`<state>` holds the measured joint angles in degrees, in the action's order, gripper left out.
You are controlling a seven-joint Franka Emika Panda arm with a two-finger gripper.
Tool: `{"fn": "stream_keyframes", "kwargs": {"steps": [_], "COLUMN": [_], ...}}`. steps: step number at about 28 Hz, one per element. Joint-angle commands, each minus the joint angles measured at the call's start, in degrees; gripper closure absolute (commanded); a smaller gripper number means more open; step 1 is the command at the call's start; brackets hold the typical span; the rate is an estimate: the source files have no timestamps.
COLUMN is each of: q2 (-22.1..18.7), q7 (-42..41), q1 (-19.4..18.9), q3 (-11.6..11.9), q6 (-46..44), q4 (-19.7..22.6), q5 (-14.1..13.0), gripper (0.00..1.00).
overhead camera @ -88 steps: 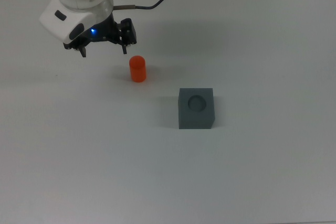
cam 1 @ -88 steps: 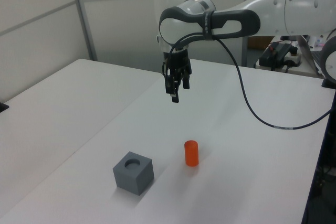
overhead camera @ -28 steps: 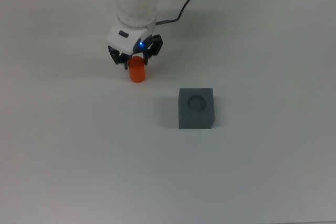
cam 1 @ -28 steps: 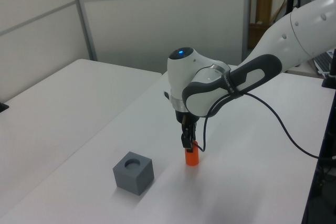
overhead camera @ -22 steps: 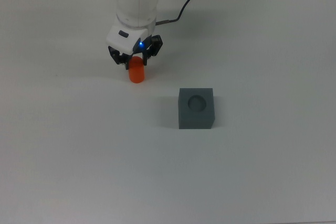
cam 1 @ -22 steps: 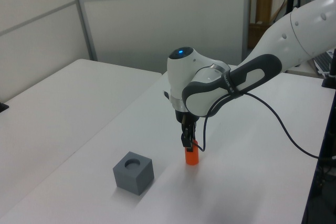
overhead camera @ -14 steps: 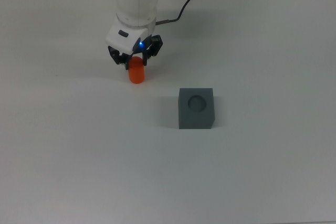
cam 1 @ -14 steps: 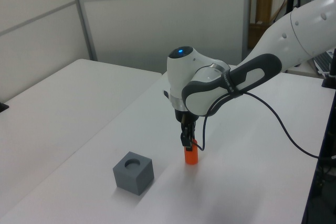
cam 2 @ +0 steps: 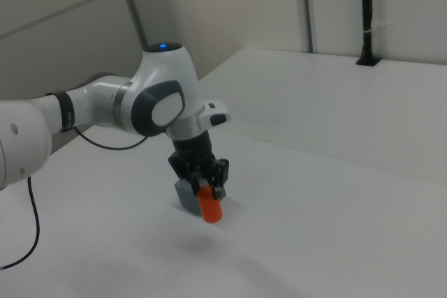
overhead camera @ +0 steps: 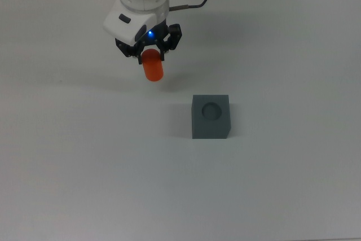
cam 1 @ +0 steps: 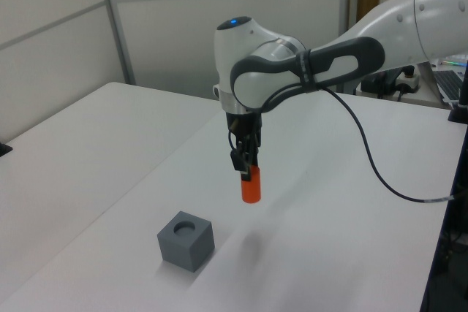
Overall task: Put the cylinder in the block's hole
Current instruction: 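Lift the orange cylinder and carry it above the grey block's hole, then lower the cylinder into the hole and open the gripper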
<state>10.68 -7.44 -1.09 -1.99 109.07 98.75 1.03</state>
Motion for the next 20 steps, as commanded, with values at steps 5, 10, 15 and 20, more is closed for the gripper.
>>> {"fn": "stream_keyframes", "kwargs": {"steps": [5,10,15,20], "q2": [8.6,12.3,13.9,14.6], "q7": [7.1,10.6,11.2,12.0], "q1": [-2.9,-4.3,-4.8,-5.1], "q3": [-0.6,-0.7,-2.4,-3.4], "q6": [-2.1,-1.9,-1.4,-1.2], "q4": [-12.4,-17.3,-19.3,-20.2], "q5": [-0.9,-0.6,-0.5,-0.5], "gripper": [1.00,1.00,1.00,1.00]}}
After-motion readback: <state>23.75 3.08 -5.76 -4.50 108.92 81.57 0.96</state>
